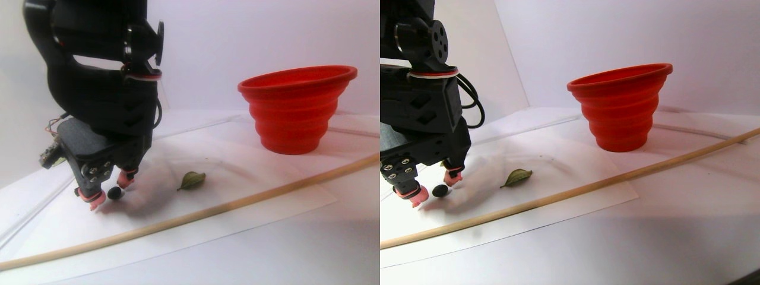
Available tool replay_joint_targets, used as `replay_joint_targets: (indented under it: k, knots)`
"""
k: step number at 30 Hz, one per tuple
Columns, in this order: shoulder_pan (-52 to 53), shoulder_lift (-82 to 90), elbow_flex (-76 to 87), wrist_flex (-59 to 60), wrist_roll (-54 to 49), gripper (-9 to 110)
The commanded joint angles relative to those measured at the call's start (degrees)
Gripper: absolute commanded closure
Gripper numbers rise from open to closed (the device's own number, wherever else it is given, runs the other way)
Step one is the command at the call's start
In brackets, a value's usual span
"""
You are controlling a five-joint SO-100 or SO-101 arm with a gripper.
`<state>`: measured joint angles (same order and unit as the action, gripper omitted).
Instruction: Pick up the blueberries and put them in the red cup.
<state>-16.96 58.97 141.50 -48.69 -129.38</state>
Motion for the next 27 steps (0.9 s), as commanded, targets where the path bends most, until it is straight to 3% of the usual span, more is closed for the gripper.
replay_joint_targets:
  k: [1,27]
  knots:
    - [-0.09,0.00,-0.70,-1.14,-0.35,84]
    - [0.18,-1.85,-2.72,-0.62,-0.18,88]
